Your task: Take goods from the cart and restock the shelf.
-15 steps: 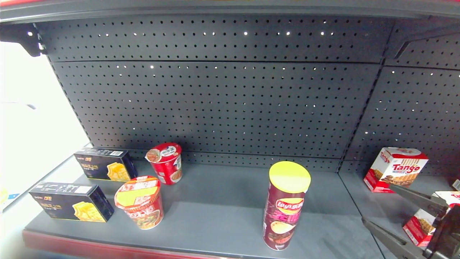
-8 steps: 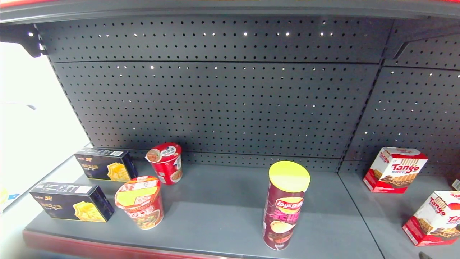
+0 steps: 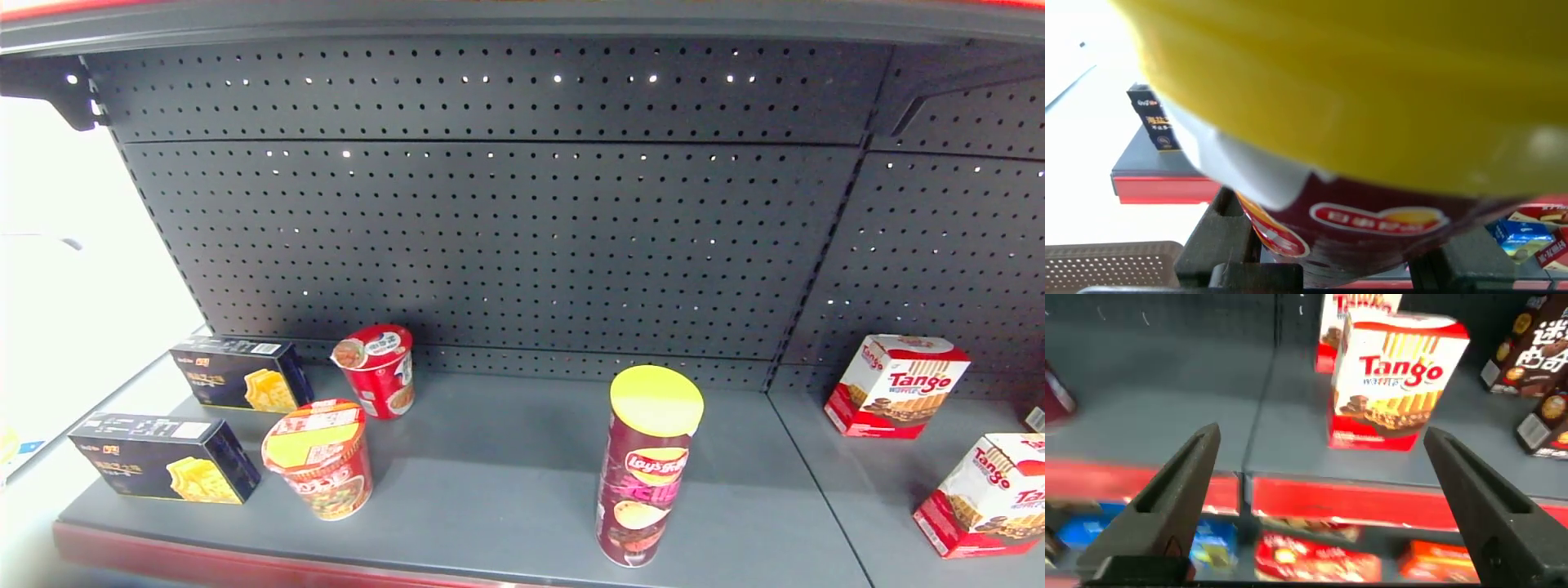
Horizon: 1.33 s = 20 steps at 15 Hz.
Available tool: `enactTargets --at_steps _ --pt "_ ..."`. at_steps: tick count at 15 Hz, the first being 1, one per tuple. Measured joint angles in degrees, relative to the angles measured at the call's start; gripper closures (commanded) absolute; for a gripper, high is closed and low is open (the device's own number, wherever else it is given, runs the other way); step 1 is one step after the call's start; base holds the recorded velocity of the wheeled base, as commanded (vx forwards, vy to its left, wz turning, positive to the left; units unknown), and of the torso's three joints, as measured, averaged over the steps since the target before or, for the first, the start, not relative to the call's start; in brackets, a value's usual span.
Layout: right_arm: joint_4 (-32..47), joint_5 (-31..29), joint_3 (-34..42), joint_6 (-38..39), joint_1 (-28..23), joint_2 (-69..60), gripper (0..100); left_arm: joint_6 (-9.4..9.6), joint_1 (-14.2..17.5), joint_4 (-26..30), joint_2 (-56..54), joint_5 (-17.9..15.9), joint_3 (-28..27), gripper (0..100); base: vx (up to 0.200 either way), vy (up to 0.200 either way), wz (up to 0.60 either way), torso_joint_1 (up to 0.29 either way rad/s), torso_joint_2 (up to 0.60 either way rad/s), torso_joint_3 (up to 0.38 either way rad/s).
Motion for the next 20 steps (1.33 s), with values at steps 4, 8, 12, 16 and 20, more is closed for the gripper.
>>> enactTargets --at_steps 4,8,12,16,20 --pt "1.52 11.9 -0.05 2.33 -0.51 -2.28 0 0.05 -0.22 0.06 -0.02 -0.22 -0.79 100 0.0 0.0 0.0 0.0 0.0 0.0" --pt "2.85 11.81 -0.72 3.47 -4.1 -2.61 0 0.09 -0.11 0.06 -0.05 -0.24 -1.62 100 0.0 0.0 0.0 0.0 0.0 0.0" --pt "1.95 5.47 -0.51 3.83 -8.28 -3.66 0 0.09 -0.02 0.06 -0.83 -0.21 -1.76 100 0.0 0.0 0.0 0.0 0.0 0.0" --pt "1.84 9.0 -0.44 3.74 -8.52 -3.83 0 0.09 -0.74 0.0 -1.16 -2.32 -1.6 100 0.0 0.0 0.0 0.0 0.0 0.0" --pt "1.65 -2.1 -0.07 6.02 -8.86 -3.78 0 1.26 -0.88 -0.2 -0.49 -7.38 -3.35 100 0.0 0.0 0.0 0.0 0.0 0.0"
